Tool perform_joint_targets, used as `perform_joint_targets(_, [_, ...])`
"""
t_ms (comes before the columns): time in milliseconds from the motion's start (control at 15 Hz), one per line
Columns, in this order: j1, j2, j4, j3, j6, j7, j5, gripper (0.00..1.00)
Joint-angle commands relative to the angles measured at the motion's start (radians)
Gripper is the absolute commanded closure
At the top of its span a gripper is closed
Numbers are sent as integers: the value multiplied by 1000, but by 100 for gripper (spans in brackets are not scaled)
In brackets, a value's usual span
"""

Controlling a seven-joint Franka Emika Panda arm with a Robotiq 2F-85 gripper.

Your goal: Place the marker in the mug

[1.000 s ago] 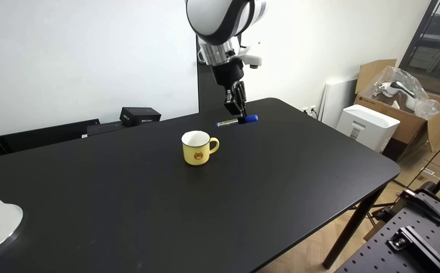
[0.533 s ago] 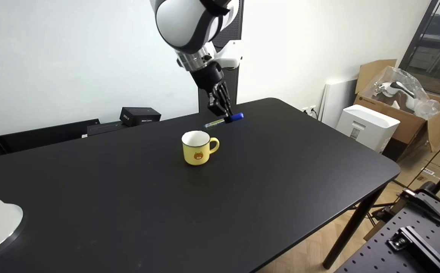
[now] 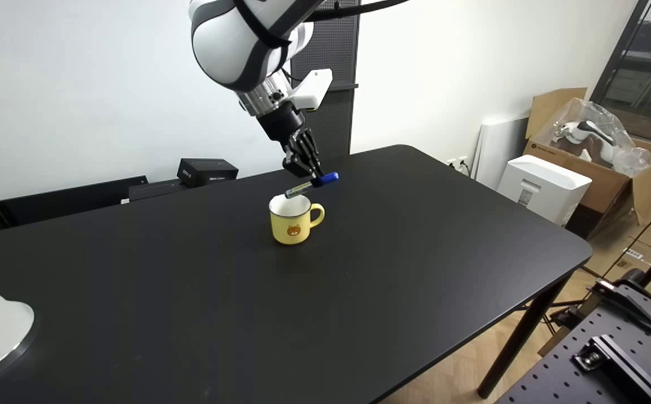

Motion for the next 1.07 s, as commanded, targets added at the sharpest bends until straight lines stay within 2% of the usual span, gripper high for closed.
perform_joint_targets(0, [23, 92, 147, -16, -109, 21, -8, 95])
perform_joint_targets(533, [48, 205, 311, -15, -260, 4, -3, 95])
perform_joint_targets(600, [52, 218, 327, -14, -272, 3, -3, 54])
perform_joint_targets(733, [59, 234, 353, -12, -281, 2, 1, 47])
perform_joint_targets(1000, [64, 247, 388, -11, -287, 12, 18, 19])
